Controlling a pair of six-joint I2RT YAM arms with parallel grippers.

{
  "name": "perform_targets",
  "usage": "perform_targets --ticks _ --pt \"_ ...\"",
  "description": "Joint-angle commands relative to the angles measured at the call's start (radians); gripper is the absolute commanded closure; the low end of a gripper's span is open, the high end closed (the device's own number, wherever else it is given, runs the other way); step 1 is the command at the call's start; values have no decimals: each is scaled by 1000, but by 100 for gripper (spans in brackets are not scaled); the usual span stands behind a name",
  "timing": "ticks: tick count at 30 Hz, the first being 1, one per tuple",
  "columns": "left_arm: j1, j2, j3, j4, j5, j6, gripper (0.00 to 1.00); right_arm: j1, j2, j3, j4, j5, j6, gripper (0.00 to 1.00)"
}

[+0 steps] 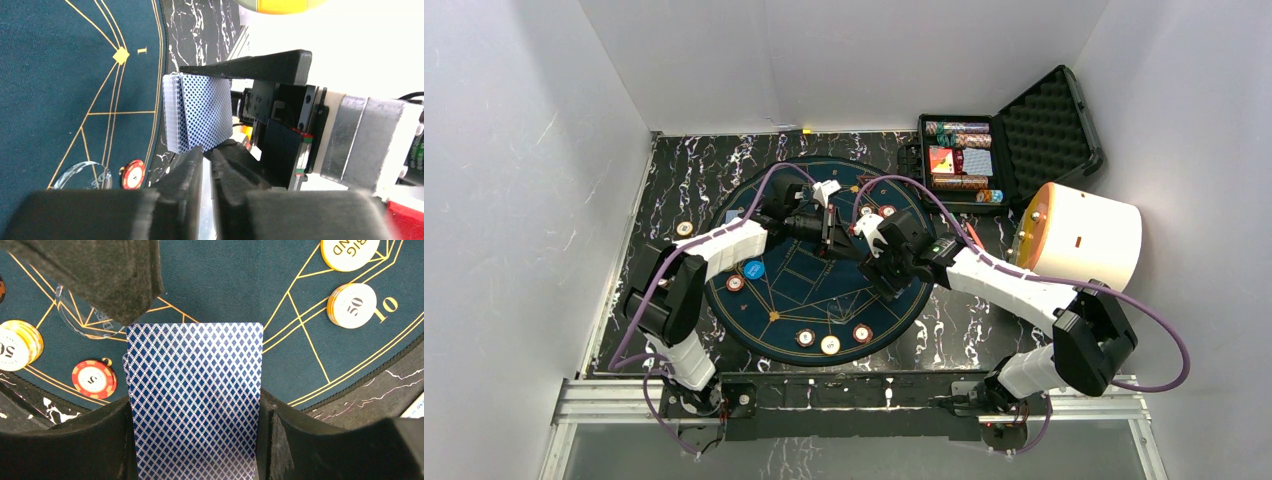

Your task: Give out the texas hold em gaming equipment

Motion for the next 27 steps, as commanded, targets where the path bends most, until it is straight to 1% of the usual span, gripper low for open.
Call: perform_targets --ticks 1,2,3,4,7,9,12,13,17,22,25,27 --pt "5 -14 44 -70 24 39 77 4 -45 8 48 8 -14 75" --pt "4 -5 44 -69 28 42 67 4 -45 11 47 6 -14 76" --pt "-1 1 43 -67 25 46 62 4 -46 13 46 3 -14 76" --pt "-5 8 43 -66 22 51 59 4 -46 16 46 1 -15 76" --pt "-15 33 61 -56 43 54 54 4 -48 17 45 -3 -19 76" --pt "-31 49 76 -49 48 57 43 4 -51 15 48 -5 -22 76" --pt "-51 87 94 -43 59 58 39 4 -55 20 50 -10 -22 76" --pt "-55 97 94 -37 63 56 35 4 -55 20 50 -13 -23 76" --pt "-68 118 81 8 88 41 34 4 -59 23 48 -10 -25 76" --pt "-74 131 51 116 127 -26 36 4 -53 28 48 -14 -28 76" --pt "-76 140 18 222 153 -102 39 3 -52 29 50 -14 -29 76" --pt "-78 147 4 266 161 -132 42 4 -51 31 51 -12 -31 76"
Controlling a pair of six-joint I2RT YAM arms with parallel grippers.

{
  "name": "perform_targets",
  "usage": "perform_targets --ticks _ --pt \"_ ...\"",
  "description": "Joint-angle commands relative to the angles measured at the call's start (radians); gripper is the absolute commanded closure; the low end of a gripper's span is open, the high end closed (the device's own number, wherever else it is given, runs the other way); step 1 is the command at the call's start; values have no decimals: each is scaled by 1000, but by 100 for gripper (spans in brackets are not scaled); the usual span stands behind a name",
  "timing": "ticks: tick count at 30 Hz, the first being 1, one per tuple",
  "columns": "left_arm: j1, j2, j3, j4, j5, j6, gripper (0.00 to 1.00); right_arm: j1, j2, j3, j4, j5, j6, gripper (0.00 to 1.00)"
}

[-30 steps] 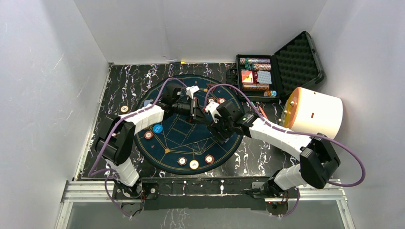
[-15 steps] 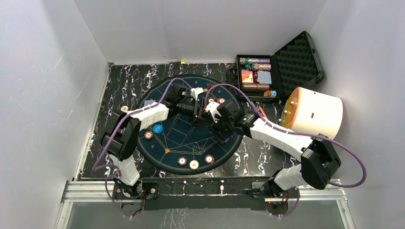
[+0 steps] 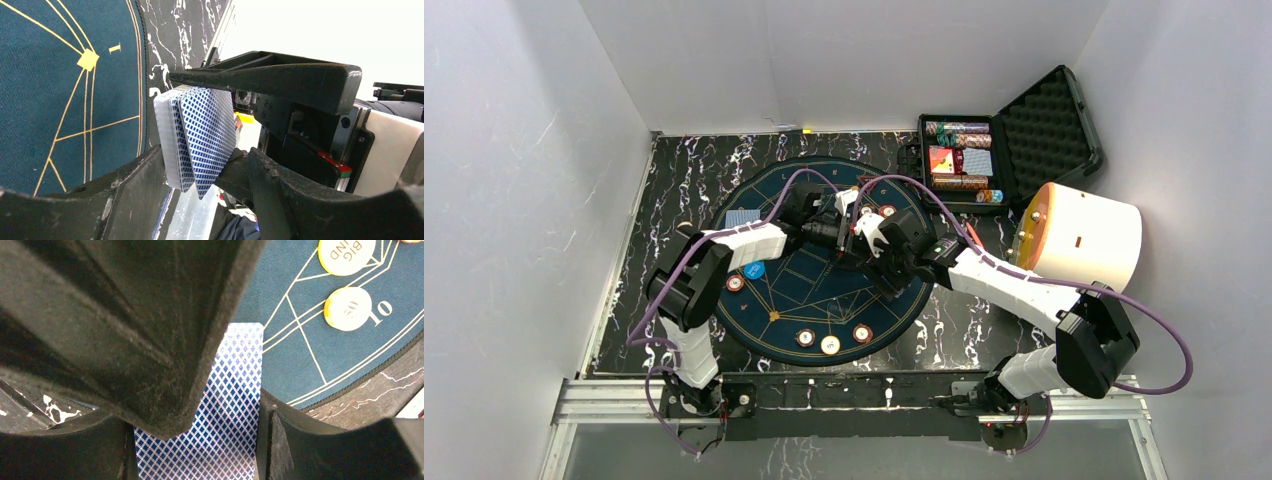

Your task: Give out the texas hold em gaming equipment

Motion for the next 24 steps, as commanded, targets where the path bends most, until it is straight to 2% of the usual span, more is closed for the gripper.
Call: perform_targets --ticks 1,10,15,21,23,24 --pt "-7 10 -32 136 70 -93 43 3 -36 32 50 -8 -16 76" --pt "-30 27 -55 179 63 -122 48 4 -34 36 54 -5 -19 76" --pt "-34 38 -82 296 68 -216 58 4 -34 37 53 -6 -20 76" --pt "-41 40 -96 324 64 -241 69 3 -33 38 56 -5 -21 76" --pt "-42 42 -103 330 60 -248 76 4 -33 38 57 -5 -21 76" --pt "-42 45 -105 336 58 -256 83 4 -34 38 58 -6 -21 76"
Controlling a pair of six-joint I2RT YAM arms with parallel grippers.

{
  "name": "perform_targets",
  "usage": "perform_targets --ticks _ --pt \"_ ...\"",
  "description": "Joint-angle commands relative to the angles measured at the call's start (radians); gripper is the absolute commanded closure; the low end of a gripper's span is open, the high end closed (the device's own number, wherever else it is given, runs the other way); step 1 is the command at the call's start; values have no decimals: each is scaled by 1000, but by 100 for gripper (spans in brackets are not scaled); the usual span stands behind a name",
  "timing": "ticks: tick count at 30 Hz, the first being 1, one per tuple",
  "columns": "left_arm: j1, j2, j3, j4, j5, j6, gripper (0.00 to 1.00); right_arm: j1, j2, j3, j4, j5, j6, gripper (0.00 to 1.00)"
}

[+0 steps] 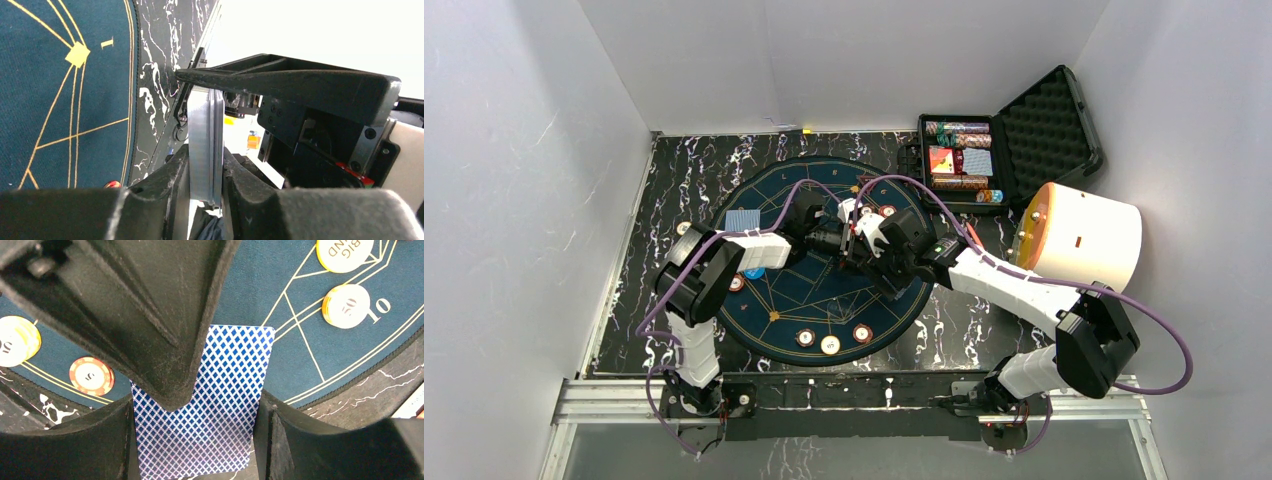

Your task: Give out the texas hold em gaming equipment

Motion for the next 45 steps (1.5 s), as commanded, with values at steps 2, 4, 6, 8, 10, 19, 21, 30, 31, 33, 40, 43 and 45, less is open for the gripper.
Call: perform_targets --ticks 2,4,6,8,10,19,21,30,31,33,40,43,45 --pt "-15 -11 -26 93 29 -61 99 4 -33 39 56 -4 -15 75" --pt "-14 -17 -32 106 25 -73 100 4 -36 39 54 8 -7 71" --pt "-10 -27 -42 135 20 -98 100 4 -36 43 41 14 7 62" --pt "4 -38 -51 139 13 -102 100 5 -33 48 32 33 33 35" --pt "27 -50 -58 121 15 -89 100 4 -12 65 6 53 75 6" --pt "188 -130 -122 139 48 -74 100 -17 -63 154 -98 -72 245 2" --pt "232 -167 -147 189 53 -89 100 -42 -69 184 -110 -131 296 2" --pt "343 -366 -223 226 -6 -99 100 -215 -22 229 91 -515 609 2" --pt "344 -387 -227 231 -18 -105 100 -245 -16 218 133 -561 641 3" --pt "343 -432 -240 243 -47 -120 100 -289 -14 176 251 -641 725 5" --pt "344 -521 -272 310 -110 -199 100 -301 -1 44 673 -705 972 6" --pt "343 -524 -281 333 -118 -238 100 -301 10 -11 868 -714 1079 7" --pt "344 -524 -298 383 -124 -272 100 -299 33 -12 926 -725 1123 11"
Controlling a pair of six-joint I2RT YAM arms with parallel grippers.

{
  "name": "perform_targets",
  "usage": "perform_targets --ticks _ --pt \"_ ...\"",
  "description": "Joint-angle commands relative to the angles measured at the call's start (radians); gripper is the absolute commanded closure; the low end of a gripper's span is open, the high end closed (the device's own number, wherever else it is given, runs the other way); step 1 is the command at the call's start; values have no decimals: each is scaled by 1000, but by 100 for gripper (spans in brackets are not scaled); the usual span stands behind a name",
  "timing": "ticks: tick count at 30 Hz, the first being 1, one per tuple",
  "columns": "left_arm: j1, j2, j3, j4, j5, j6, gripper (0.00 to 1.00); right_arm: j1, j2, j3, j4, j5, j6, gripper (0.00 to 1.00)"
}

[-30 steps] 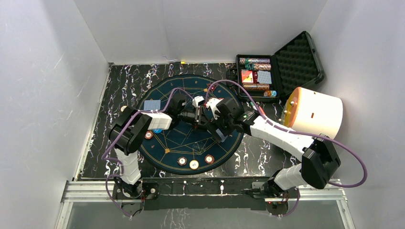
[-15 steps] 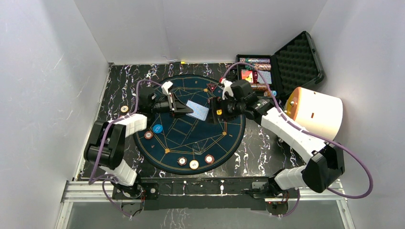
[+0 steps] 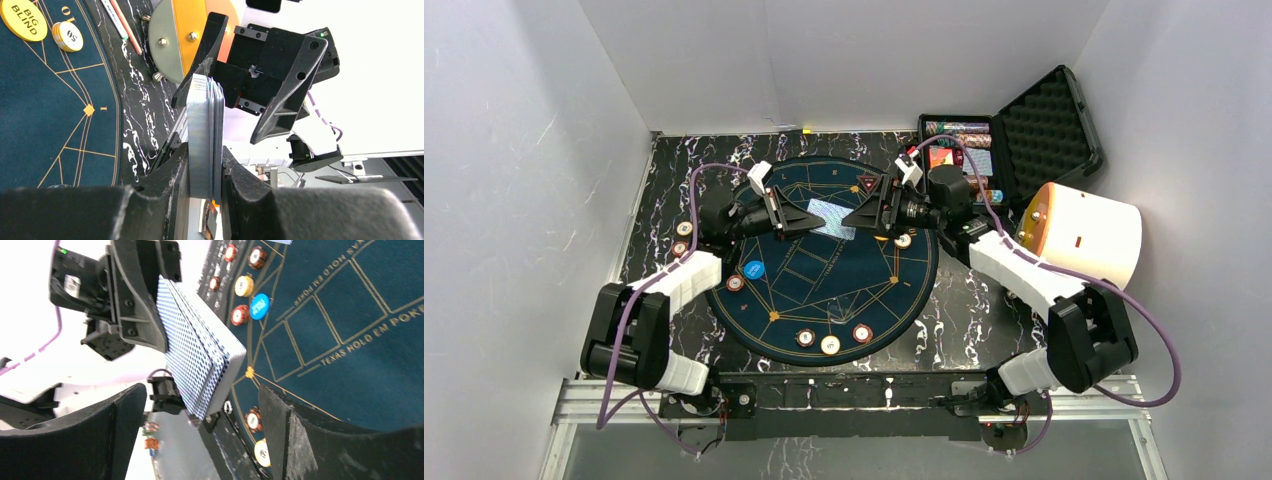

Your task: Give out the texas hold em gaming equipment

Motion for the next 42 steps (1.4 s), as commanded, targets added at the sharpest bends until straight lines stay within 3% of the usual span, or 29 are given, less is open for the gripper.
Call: perform_targets --ticks 1,5,8,13,17,19,20,21,23,25,28,31,34,37,42 --pt "1 -46 -18 129 -22 -84 100 6 27 -16 329 -54 177 13" --pt "1 -74 -35 193 -41 -137 100 7 46 -76 491 -68 265 25" --pt "1 -84 -40 210 -50 -147 100 10 72 -69 531 -75 288 29" --pt "2 -89 -55 233 -65 -160 100 17 121 -67 656 -99 380 45" --pt "1 -91 -66 239 -77 -158 100 34 153 -71 755 -117 441 66" --pt "1 -90 -66 239 -70 -146 100 35 157 -72 769 -121 437 86" --pt "6 -95 -65 219 -58 -129 98 34 156 -72 755 -120 427 99" --pt "12 -108 -70 167 -61 -96 88 30 153 -73 732 -118 408 100" --pt "27 -164 -48 -113 -91 110 61 17 144 -73 683 -131 364 100" --pt "33 -240 28 -550 -162 381 6 0 138 -64 606 -155 307 100" --pt "44 -297 145 -952 -328 676 2 -20 158 -2 379 -249 175 100" --pt "42 -327 250 -1140 -460 893 2 -23 198 48 198 -322 53 100" --pt "-10 -351 306 -1203 -526 1093 2 -24 237 93 108 -381 5 100" --pt "-187 -386 311 -1215 -714 1292 2 -22 262 138 30 -411 -45 100" --pt "-277 -326 380 -1256 -602 1503 2 -16 310 234 -184 -418 -170 100"
